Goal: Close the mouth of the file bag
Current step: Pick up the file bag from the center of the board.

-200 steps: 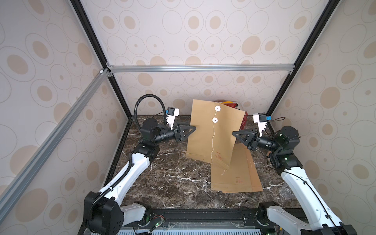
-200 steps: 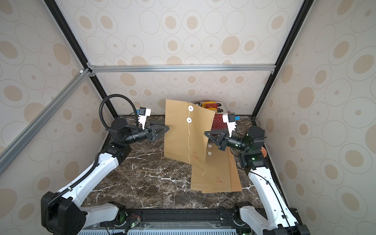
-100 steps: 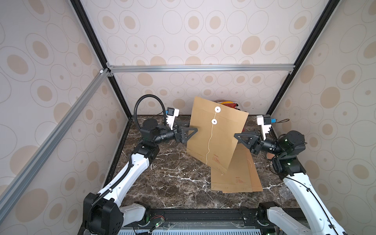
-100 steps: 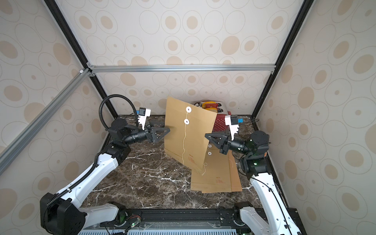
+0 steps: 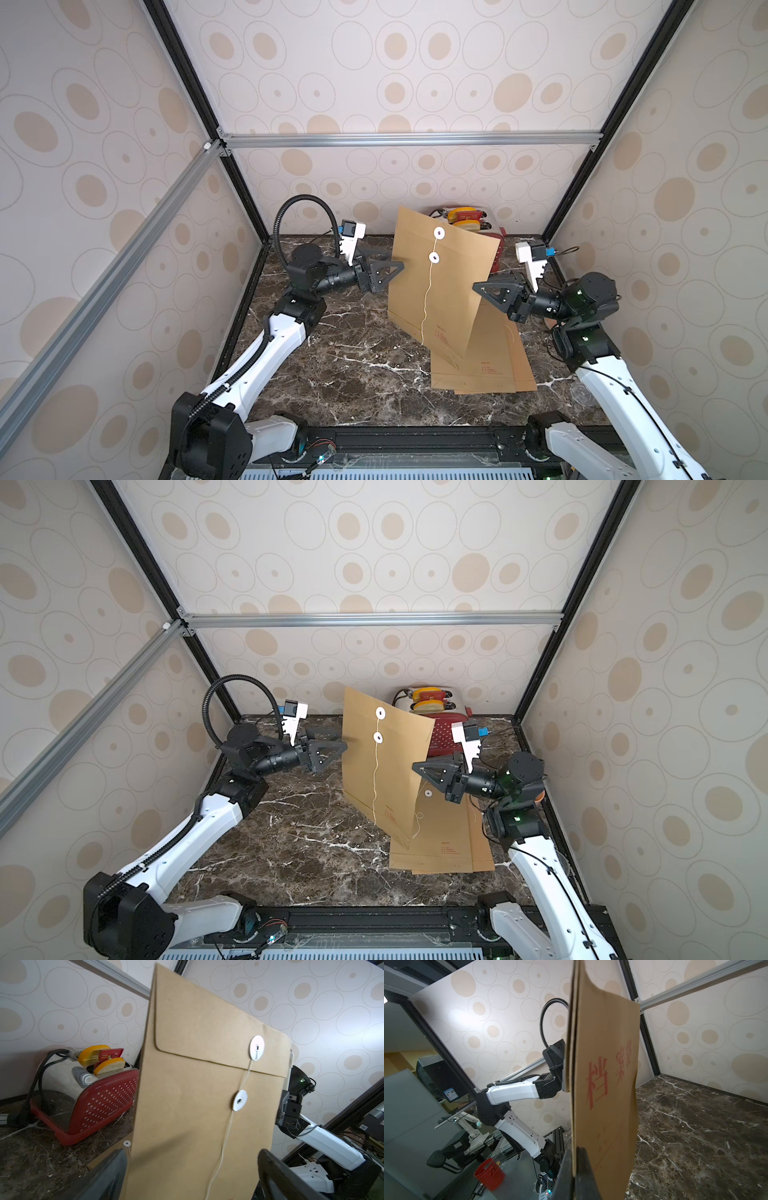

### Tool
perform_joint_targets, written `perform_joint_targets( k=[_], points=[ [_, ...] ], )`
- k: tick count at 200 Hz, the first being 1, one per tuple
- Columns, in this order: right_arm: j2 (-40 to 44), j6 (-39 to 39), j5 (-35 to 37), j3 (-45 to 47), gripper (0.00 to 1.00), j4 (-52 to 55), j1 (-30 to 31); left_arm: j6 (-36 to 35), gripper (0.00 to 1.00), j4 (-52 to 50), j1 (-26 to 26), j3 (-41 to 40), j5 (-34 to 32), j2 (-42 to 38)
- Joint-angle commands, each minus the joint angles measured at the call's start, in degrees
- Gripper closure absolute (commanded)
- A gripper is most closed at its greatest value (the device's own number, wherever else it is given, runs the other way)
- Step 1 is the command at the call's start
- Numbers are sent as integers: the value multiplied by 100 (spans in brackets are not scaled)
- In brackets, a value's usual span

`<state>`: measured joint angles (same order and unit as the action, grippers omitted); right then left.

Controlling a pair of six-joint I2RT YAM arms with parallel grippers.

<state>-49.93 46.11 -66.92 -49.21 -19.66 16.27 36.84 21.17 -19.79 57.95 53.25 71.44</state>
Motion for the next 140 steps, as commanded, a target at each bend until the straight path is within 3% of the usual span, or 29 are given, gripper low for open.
perform_joint_targets(
  k=[1,38,53,73,101,112,119,140],
  points=[
    [285,-488,44,-200,100,481,141,6,1,211,-30,74,25,48],
    [77,-615,-9,-228,100,573,142,365,4,873,-29,-121,202,-60],
    [-45,-1031,135,-340,100,962,131,752,15,1433,-25,-233,435,-85],
    [-304,-1252,196,-513,100,1137,113,827,30,1459,-32,-293,466,-188],
    [-568,-1404,178,-783,100,1290,22,935,42,1403,-29,-263,553,-219],
    [-634,-1492,187,-899,100,1406,-38,1048,67,1494,-34,-250,597,-186],
    [-677,-1519,180,-960,100,1439,-52,1134,77,1573,-37,-253,607,-167],
    [-789,-1742,139,-1161,100,1822,-137,1178,72,1538,-38,-248,550,-165]
  ],
)
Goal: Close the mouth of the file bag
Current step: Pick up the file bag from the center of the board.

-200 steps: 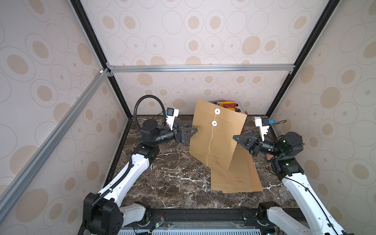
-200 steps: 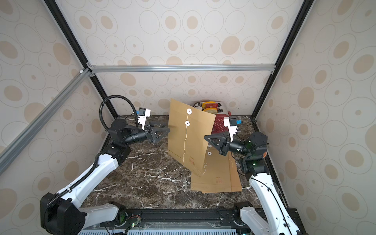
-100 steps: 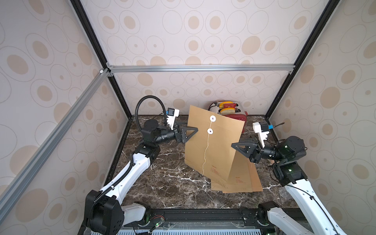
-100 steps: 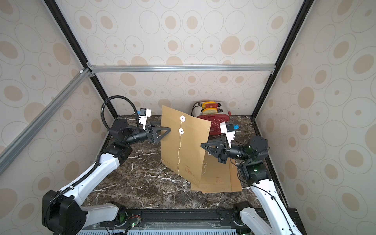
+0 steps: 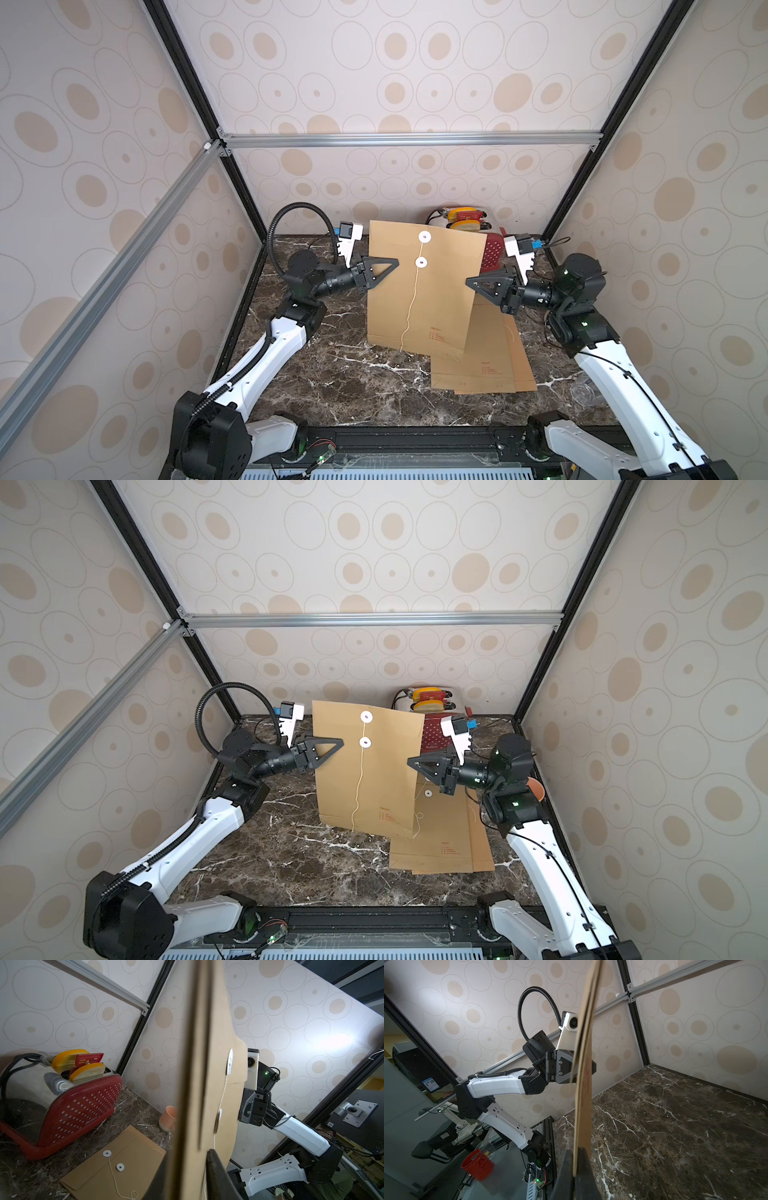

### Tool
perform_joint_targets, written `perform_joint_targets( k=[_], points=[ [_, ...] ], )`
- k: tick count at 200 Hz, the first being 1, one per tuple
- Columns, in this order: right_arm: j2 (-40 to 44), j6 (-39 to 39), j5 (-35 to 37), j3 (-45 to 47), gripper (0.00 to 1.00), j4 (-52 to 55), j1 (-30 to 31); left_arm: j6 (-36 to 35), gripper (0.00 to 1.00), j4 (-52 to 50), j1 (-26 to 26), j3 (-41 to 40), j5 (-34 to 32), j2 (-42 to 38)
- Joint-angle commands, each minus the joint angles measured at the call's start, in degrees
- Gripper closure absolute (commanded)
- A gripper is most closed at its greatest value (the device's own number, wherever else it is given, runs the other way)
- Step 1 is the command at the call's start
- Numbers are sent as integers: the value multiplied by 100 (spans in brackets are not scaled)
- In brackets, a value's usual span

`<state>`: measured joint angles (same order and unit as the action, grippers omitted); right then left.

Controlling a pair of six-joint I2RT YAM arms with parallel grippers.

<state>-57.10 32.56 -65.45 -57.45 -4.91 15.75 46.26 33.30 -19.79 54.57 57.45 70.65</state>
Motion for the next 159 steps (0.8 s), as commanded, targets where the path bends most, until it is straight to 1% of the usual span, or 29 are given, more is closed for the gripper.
perform_joint_targets(
  k=[1,6,15,34,51,65,67,74,79,83,94,103,120,128,133,148,159],
  points=[
    [-72,-397,-10,-342,100,361,-78,231,71,312,-36,90,128,-86],
    [-73,-388,-24,-359,100,377,-81,209,68,273,-38,98,128,-94],
    [-67,-336,-67,-352,100,333,-305,194,67,235,-41,107,152,-111],
    [-38,-362,-72,-369,100,365,-361,181,64,154,-37,133,157,-137],
    [-38,-552,-39,-441,100,624,-371,256,65,217,-37,133,174,-139],
    [-76,-438,-99,-412,100,499,-371,308,65,320,-38,125,188,-139],
    [-87,-398,-115,-400,100,464,-371,319,66,336,-35,125,188,-133],
    [-114,-273,-141,-364,100,327,-371,375,74,420,-36,131,203,-102],
    [-125,-246,-150,-351,100,290,-371,432,78,487,-41,140,240,-73],
    [-139,-258,-152,-342,100,291,-371,493,78,544,-37,142,264,-42],
    [-165,-272,-135,-330,100,310,-371,610,74,667,-38,149,308,16],
    [-191,-214,-134,-307,100,209,-371,621,74,665,-45,159,312,41],
    [-247,-61,-114,-267,100,-5,-371,630,90,660,-52,190,341,70],
    [-270,-73,-97,-283,100,19,-371,594,95,624,-53,202,363,55],
    [-282,-134,-67,-305,100,113,-371,511,100,541,-51,208,367,33],
    [-285,-546,170,-418,100,712,-371,-53,100,-73,-52,267,278,-106],
    [-263,-971,497,-500,95,1253,-371,-548,100,-638,-52,313,159,-240]
  ],
)
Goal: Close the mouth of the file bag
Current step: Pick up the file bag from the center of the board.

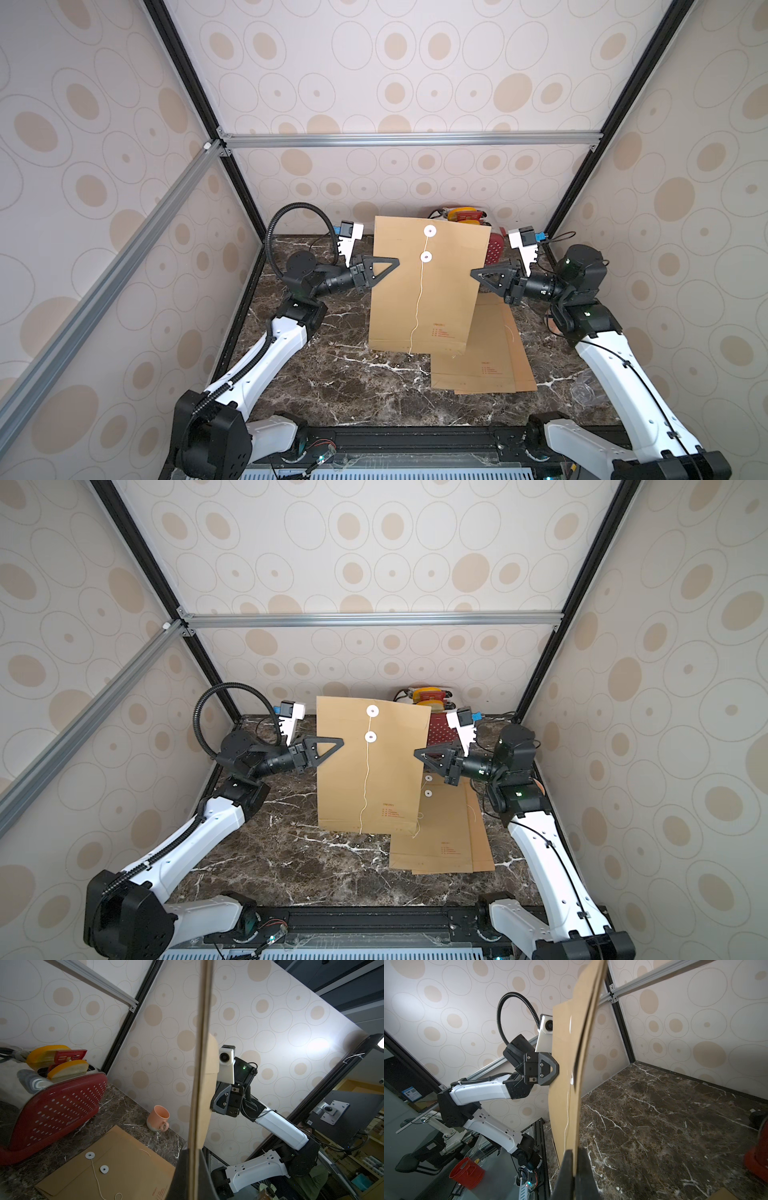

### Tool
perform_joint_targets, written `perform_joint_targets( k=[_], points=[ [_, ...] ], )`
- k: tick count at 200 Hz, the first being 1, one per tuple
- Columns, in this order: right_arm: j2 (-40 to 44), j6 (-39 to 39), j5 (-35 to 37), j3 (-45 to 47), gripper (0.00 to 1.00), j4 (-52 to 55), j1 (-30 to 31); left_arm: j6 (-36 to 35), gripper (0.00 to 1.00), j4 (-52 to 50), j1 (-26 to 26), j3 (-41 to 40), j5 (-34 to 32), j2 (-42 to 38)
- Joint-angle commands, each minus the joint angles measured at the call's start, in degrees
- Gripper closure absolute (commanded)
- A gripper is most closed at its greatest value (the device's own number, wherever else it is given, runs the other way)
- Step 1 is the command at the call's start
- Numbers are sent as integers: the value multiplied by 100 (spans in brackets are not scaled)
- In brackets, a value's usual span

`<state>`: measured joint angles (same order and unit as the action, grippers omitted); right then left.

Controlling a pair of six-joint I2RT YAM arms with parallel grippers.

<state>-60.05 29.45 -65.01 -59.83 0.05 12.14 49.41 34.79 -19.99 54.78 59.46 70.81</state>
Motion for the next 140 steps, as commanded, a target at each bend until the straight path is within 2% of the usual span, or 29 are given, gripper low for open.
perform_joint_targets(
  k=[1,8,27,51,66,76,80,83,85,88,102,108,115,140],
  points=[
    [35,-691,467,-268,94,793,-10,-902,100,-818,-32,293,-50,-267],
    [50,-802,588,-254,88,920,-10,-1124,100,-1055,-32,296,-143,-359],
    [152,-878,1028,-119,64,1031,-10,-1569,100,-1490,-32,314,-293,-495],
    [404,-1083,2118,10,35,1551,-17,-2148,100,-2062,-37,390,-447,-514],
    [589,-1263,2435,84,32,1804,-19,-2570,100,-2471,-42,453,-587,-528],
    [733,-1218,2582,190,29,1827,-19,-2875,100,-2874,-54,502,-902,-584],
    [802,-1147,2712,236,22,1849,-19,-2975,100,-3033,-61,526,-1051,-598],
    [846,-1065,2858,276,15,1884,-19,-3060,100,-3157,-68,551,-1140,-603],
    [872,-981,2958,307,5,1911,-19,-3133,100,-3231,-74,573,-1187,-608],
    [925,-873,3087,348,1,1930,-19,-3234,100,-3369,-96,612,-1248,-602],
    [1099,-609,3467,538,0,2098,-19,-3777,100,-4102,-211,855,-1533,-552],
    [1175,-599,3488,649,5,2089,-19,-4019,100,-4351,-281,915,-1673,-541],
    [1279,-639,3465,816,8,2022,-19,-4215,100,-4461,-365,912,-1818,-547],
    [1722,-491,3357,1615,9,1440,-23,-4633,100,-4636,-682,790,-2335,-723]
  ],
)
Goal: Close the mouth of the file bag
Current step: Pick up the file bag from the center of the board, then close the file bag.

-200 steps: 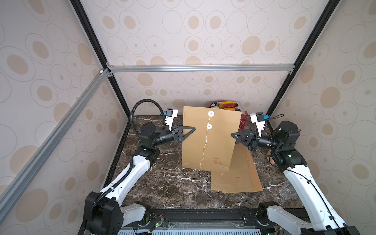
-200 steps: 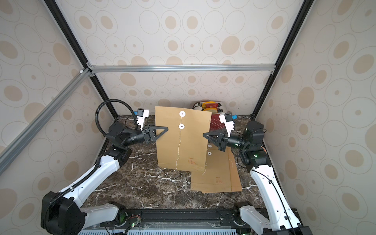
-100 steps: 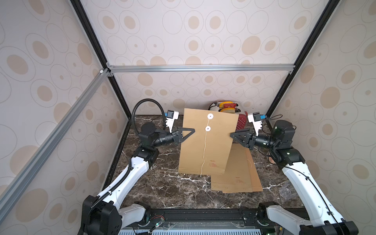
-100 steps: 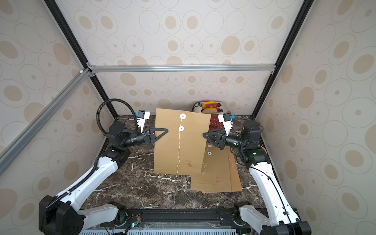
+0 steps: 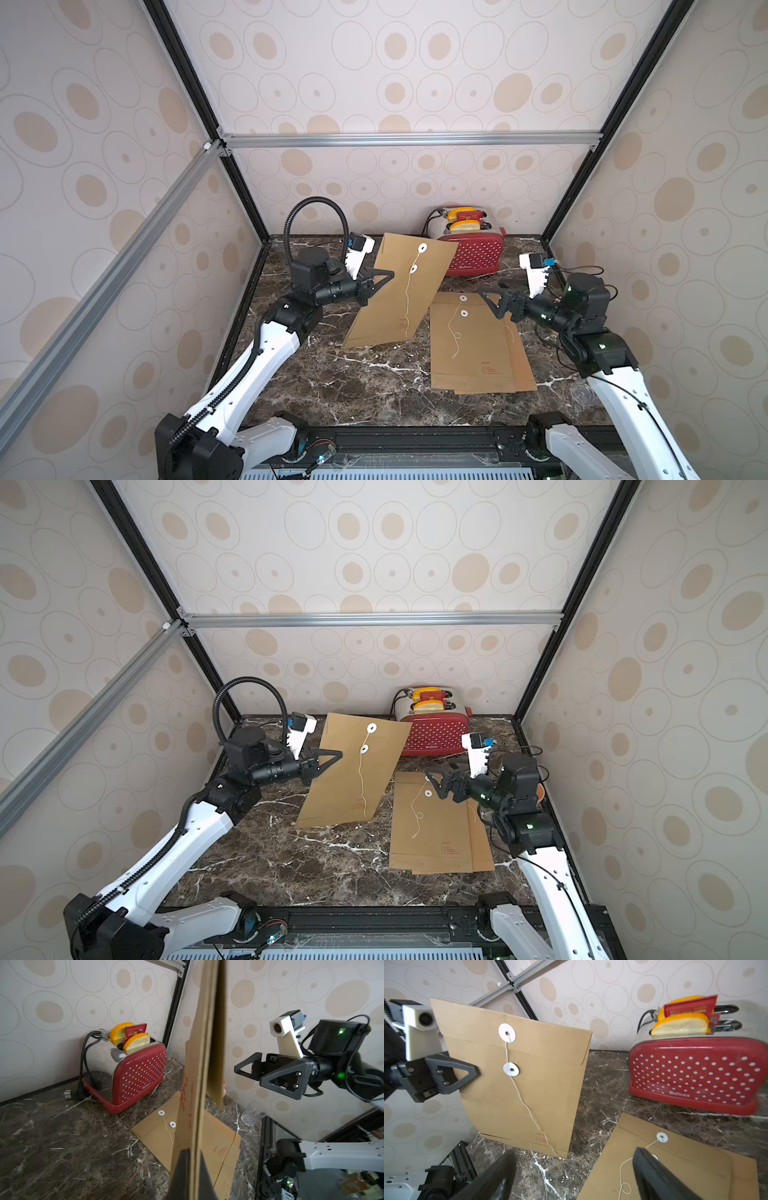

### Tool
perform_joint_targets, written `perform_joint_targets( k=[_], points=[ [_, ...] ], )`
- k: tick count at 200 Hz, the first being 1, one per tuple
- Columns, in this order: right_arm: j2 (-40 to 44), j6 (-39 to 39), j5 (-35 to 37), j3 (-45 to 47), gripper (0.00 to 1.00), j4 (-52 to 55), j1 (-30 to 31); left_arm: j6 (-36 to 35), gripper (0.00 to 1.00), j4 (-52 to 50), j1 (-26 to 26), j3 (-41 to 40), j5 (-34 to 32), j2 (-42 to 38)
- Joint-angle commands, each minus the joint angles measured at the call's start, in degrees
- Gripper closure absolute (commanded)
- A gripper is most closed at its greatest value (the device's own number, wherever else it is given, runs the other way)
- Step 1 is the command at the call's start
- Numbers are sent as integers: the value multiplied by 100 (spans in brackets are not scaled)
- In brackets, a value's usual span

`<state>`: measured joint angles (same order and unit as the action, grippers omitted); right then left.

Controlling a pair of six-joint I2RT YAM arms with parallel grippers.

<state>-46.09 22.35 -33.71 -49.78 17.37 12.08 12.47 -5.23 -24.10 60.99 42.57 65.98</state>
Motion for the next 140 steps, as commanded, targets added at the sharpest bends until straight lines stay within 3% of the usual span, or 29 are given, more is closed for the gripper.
perform_joint_targets(
  k=[1,30,49,81,140],
  points=[
    [349,231,230,636,9,-324,-14,-953,100,-631,-284,164,-658,-246],
    [875,487,-380,1556,15,-1572,-12,-1239,100,-611,-472,28,-720,-396],
    [1262,639,-418,2123,17,-2410,22,-1334,100,-509,-533,-58,-654,-400],
    [1658,296,-226,2465,17,-2591,300,-1537,100,-501,-601,-106,-610,-414],
    [724,-212,616,2387,25,-3092,1633,-767,100,565,-597,-386,287,-603]
  ],
)
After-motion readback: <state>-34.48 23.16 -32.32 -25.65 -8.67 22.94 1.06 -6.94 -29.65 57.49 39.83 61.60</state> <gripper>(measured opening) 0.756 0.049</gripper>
